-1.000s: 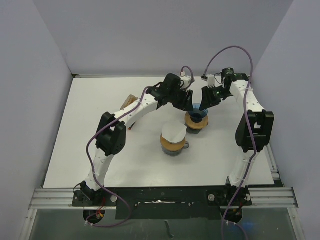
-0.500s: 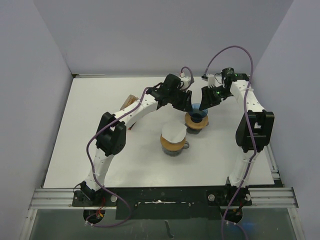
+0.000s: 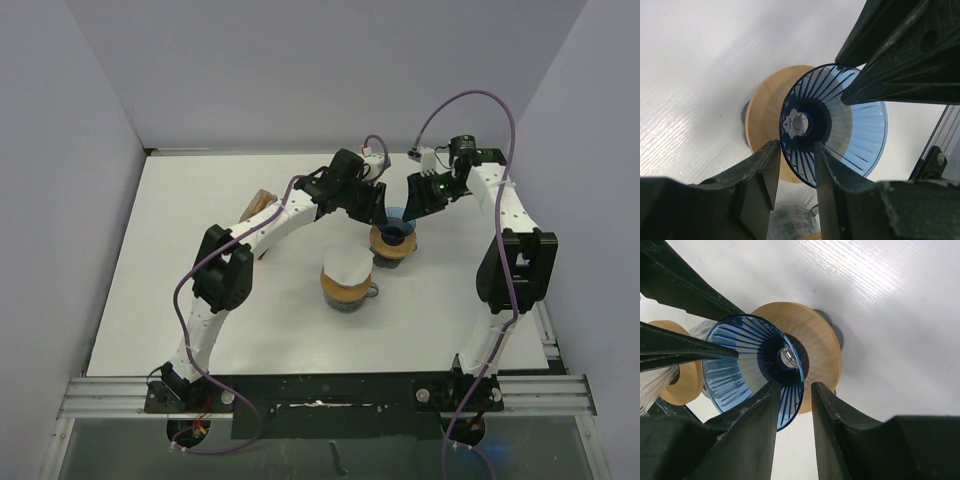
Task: Place the coffee filter in the dripper
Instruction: Place the coffee dripper on the coffee server.
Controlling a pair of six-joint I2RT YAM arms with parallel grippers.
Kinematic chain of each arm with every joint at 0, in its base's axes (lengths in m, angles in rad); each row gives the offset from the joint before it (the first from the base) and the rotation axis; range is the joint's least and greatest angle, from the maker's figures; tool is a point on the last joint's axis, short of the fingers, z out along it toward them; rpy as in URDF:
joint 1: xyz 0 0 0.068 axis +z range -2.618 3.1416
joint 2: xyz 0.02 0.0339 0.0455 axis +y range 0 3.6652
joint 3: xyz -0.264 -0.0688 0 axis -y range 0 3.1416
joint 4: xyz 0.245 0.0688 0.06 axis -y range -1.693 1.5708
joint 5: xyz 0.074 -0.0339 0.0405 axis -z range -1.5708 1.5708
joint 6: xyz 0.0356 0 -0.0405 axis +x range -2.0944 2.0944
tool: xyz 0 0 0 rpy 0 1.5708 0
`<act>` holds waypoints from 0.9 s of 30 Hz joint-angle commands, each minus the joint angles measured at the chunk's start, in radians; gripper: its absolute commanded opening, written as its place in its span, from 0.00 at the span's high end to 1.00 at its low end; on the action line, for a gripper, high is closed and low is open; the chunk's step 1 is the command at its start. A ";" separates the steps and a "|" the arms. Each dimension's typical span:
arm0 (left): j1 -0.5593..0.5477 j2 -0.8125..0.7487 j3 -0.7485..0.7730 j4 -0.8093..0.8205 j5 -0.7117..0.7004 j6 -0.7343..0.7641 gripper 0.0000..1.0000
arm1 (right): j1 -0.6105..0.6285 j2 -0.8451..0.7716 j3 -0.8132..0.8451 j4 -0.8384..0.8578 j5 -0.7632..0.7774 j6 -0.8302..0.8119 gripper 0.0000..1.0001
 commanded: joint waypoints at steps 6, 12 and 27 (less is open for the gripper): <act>-0.006 -0.053 0.038 0.017 0.011 -0.015 0.70 | -0.011 -0.084 -0.049 0.027 0.018 -0.002 0.68; -0.014 -0.052 0.040 0.017 0.011 -0.016 0.77 | -0.010 -0.089 -0.064 0.038 0.015 0.004 0.71; -0.019 -0.050 0.026 0.020 0.008 -0.014 0.85 | -0.008 -0.091 -0.104 0.060 0.010 0.010 0.79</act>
